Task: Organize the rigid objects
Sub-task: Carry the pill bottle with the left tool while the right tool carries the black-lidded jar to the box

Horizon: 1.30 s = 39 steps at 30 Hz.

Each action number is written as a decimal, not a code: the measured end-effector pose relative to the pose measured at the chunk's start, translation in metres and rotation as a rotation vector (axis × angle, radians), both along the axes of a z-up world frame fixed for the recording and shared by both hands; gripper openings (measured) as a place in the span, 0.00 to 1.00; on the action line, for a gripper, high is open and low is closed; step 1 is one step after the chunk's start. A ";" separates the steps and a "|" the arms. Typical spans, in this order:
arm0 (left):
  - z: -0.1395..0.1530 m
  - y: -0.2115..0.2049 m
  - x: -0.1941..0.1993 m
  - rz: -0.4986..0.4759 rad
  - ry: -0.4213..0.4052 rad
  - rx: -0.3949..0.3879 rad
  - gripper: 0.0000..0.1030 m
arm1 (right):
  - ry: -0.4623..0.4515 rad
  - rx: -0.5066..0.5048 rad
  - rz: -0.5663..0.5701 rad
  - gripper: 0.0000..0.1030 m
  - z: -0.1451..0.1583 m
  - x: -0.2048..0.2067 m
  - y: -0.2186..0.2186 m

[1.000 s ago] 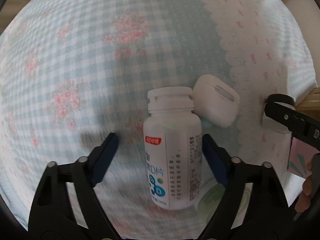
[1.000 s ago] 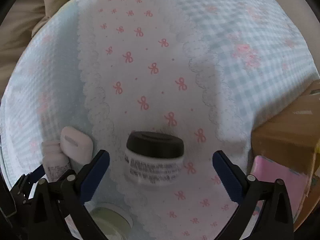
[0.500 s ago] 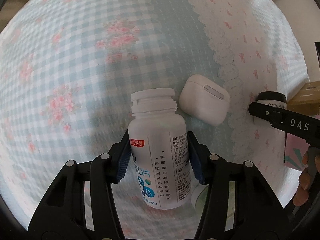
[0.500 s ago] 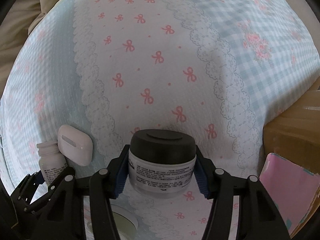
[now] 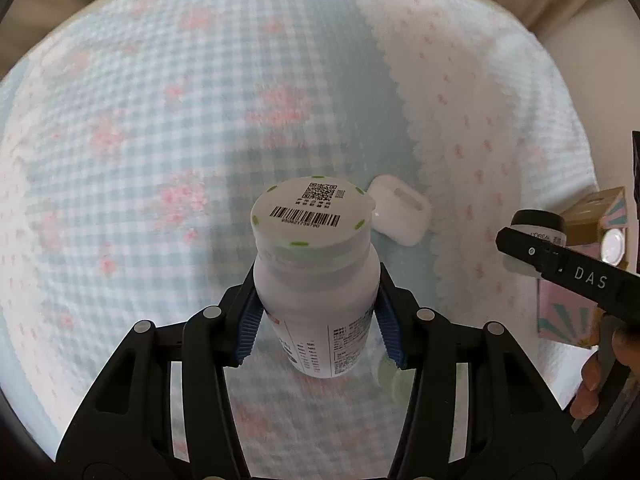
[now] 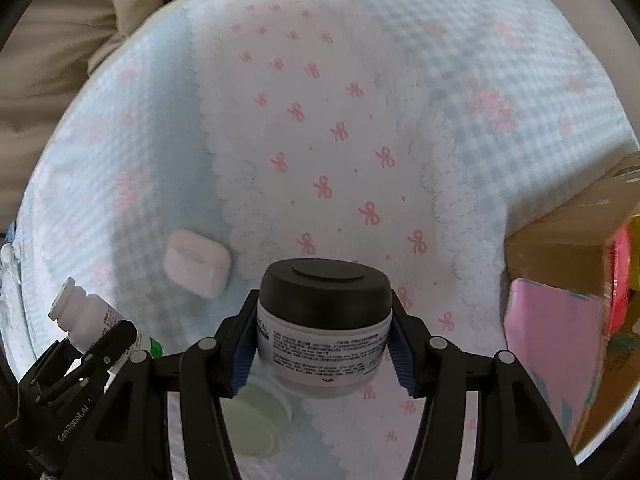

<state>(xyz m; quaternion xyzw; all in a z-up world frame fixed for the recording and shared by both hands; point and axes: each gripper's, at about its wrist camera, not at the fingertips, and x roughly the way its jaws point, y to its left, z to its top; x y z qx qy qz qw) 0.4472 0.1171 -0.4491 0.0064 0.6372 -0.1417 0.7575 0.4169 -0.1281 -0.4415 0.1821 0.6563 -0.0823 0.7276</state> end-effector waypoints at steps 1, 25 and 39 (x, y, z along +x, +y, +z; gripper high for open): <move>0.008 0.002 -0.002 0.002 -0.008 -0.005 0.46 | -0.010 0.000 0.002 0.52 0.007 -0.002 0.001; 0.185 -0.067 -0.147 -0.088 -0.192 -0.097 0.46 | -0.213 -0.013 0.067 0.52 0.198 -0.139 -0.004; 0.219 -0.208 -0.209 -0.033 -0.208 -0.164 0.46 | -0.254 -0.016 0.108 0.52 0.232 -0.202 -0.140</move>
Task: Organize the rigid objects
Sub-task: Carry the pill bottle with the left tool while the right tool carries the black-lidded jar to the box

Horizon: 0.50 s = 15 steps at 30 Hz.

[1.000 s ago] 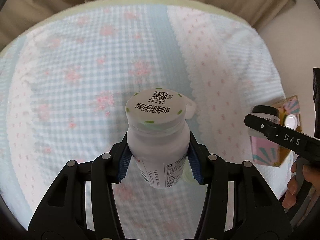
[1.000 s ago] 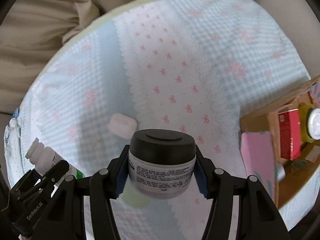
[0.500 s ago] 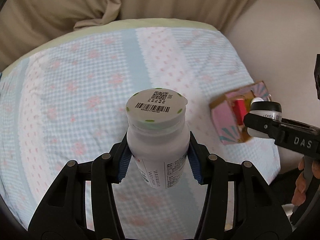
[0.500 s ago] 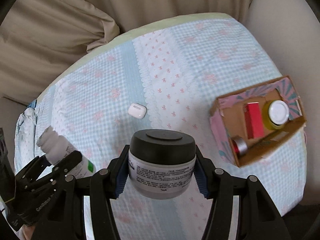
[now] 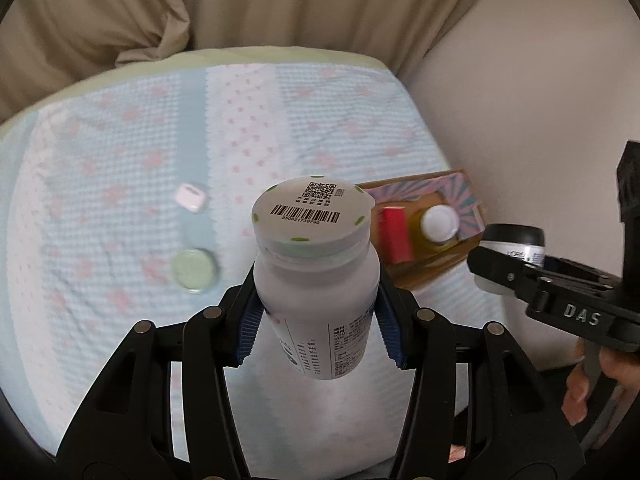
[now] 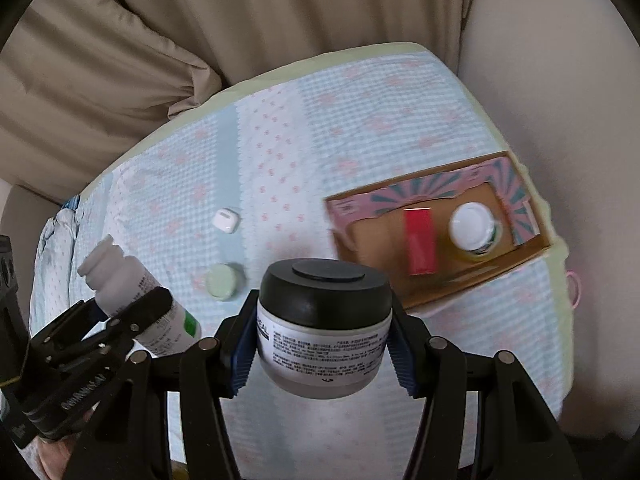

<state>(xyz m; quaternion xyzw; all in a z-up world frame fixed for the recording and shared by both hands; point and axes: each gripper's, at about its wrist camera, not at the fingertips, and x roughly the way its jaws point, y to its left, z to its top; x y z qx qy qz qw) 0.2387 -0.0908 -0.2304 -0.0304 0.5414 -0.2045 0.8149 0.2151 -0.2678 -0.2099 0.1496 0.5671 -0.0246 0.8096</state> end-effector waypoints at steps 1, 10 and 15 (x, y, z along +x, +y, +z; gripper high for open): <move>0.000 -0.011 -0.001 0.004 0.000 0.003 0.46 | 0.001 0.000 0.002 0.52 -0.001 -0.001 -0.010; -0.025 -0.107 -0.002 0.030 0.038 0.024 0.46 | 0.039 -0.005 0.023 0.52 -0.022 0.005 -0.121; -0.048 -0.149 0.016 0.023 0.067 0.047 0.46 | 0.068 -0.006 0.025 0.52 -0.044 0.025 -0.170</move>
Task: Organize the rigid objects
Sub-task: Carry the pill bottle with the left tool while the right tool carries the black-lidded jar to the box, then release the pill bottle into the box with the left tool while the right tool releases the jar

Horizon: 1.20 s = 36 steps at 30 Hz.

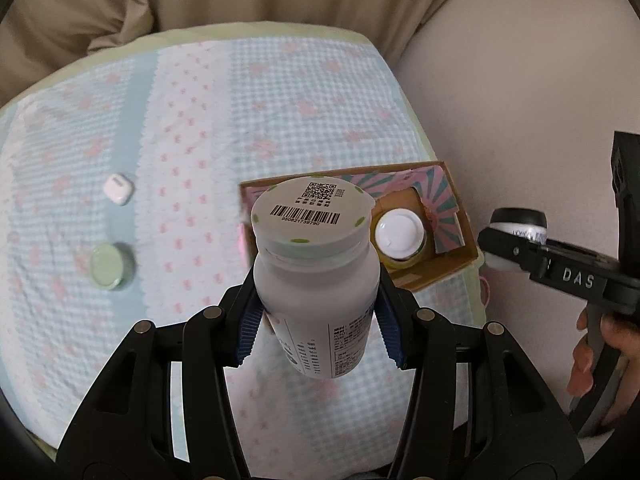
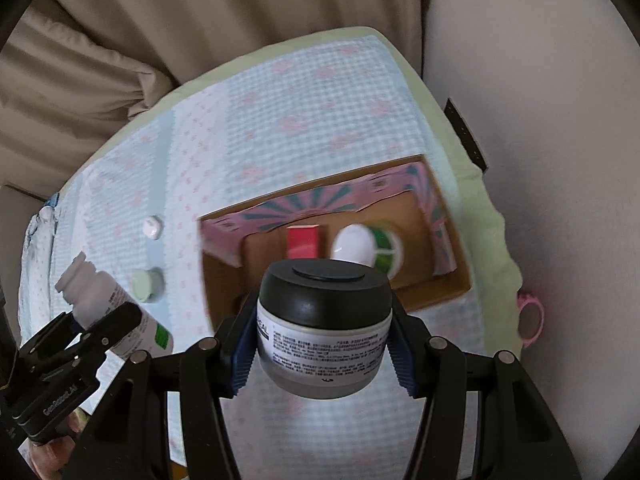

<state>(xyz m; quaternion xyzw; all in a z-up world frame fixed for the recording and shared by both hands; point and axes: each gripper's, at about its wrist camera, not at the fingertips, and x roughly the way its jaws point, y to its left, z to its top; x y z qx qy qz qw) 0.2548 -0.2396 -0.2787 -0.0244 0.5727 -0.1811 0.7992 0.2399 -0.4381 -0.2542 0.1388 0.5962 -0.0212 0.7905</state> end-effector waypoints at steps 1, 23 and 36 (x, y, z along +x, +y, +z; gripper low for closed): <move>-0.005 -0.006 0.005 -0.003 0.007 0.004 0.46 | 0.007 -0.001 0.000 0.52 -0.005 0.006 -0.010; -0.151 -0.067 0.088 -0.056 0.190 0.167 0.46 | 0.144 -0.088 0.151 0.52 -0.140 0.097 -0.053; -0.159 -0.073 0.089 -0.071 0.210 0.212 0.54 | 0.146 -0.108 0.172 0.52 -0.147 0.107 -0.047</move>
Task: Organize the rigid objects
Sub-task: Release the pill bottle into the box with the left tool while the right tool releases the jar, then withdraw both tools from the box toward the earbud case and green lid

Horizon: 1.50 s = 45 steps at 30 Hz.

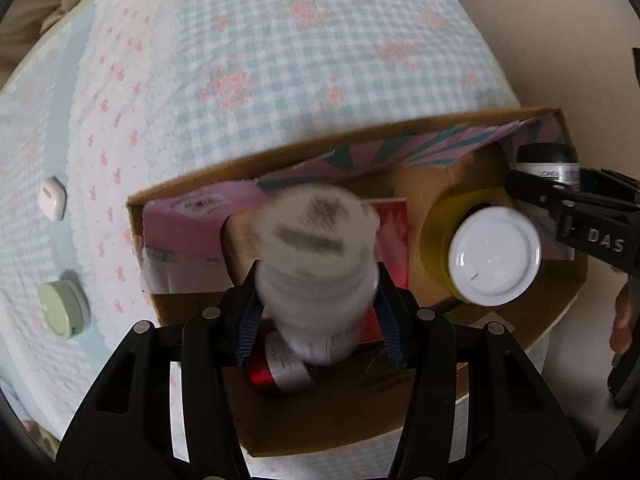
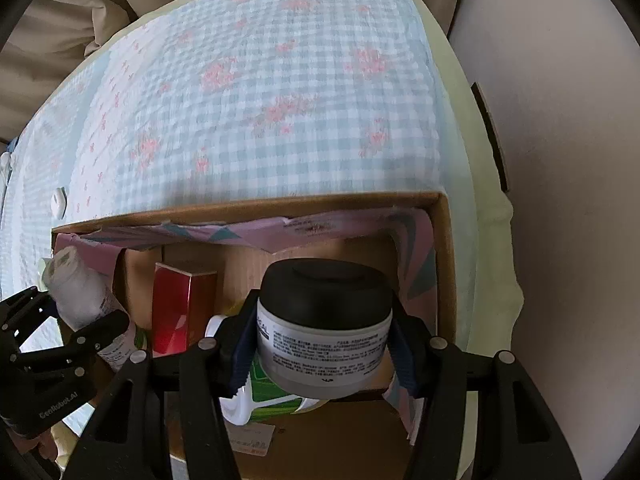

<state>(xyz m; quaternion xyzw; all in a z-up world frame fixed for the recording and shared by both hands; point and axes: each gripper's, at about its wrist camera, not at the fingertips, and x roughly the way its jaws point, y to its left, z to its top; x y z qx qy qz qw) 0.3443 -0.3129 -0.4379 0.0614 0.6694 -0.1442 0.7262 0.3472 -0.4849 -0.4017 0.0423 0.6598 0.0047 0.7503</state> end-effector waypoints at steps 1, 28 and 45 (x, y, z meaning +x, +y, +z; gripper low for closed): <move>0.004 -0.001 0.000 -0.003 0.000 -0.008 0.67 | -0.003 -0.005 -0.003 0.53 0.001 0.001 0.000; 0.091 0.001 -0.033 -0.054 -0.131 -0.002 1.00 | -0.125 0.004 -0.046 1.00 0.083 -0.031 0.005; 0.250 0.129 -0.098 -0.013 -0.436 -0.073 1.00 | -0.346 -0.061 -0.052 1.00 0.232 -0.113 0.083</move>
